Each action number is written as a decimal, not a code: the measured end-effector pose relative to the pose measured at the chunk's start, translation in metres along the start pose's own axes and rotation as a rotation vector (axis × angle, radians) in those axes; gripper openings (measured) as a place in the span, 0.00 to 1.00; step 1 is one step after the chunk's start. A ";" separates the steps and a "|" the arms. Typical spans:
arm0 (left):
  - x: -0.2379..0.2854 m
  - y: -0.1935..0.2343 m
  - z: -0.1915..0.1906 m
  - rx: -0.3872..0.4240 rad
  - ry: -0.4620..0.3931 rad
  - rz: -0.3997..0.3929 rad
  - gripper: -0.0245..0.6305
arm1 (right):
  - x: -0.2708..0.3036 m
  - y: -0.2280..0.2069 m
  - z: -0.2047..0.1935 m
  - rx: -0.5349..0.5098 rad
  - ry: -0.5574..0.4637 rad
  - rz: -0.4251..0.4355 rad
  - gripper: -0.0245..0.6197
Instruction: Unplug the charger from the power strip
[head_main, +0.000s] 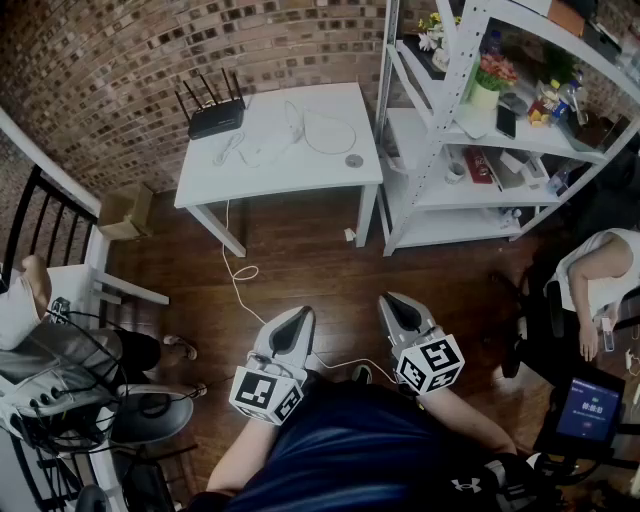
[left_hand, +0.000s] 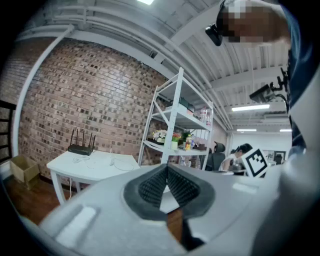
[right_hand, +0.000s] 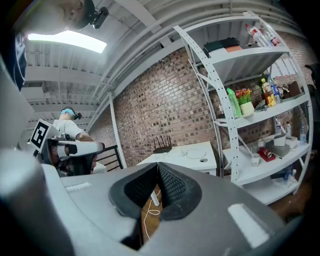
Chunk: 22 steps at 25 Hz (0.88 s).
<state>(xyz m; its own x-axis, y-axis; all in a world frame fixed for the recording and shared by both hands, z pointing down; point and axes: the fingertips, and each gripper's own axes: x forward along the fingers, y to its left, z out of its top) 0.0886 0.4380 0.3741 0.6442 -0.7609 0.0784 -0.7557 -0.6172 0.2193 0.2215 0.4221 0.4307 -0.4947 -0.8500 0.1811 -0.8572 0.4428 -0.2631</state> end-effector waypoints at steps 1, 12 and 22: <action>0.001 -0.002 0.001 0.003 0.000 0.007 0.05 | 0.001 -0.003 -0.001 0.005 0.005 0.007 0.05; 0.047 0.036 0.007 -0.027 0.026 0.062 0.04 | 0.051 -0.031 0.000 -0.006 0.063 0.047 0.05; 0.121 0.161 0.032 -0.026 0.012 0.005 0.04 | 0.177 -0.057 0.031 -0.032 0.083 -0.042 0.05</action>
<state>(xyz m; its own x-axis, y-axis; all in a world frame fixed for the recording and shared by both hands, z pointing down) 0.0411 0.2398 0.3880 0.6422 -0.7611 0.0914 -0.7554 -0.6080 0.2445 0.1871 0.2376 0.4481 -0.4673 -0.8418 0.2700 -0.8809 0.4175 -0.2230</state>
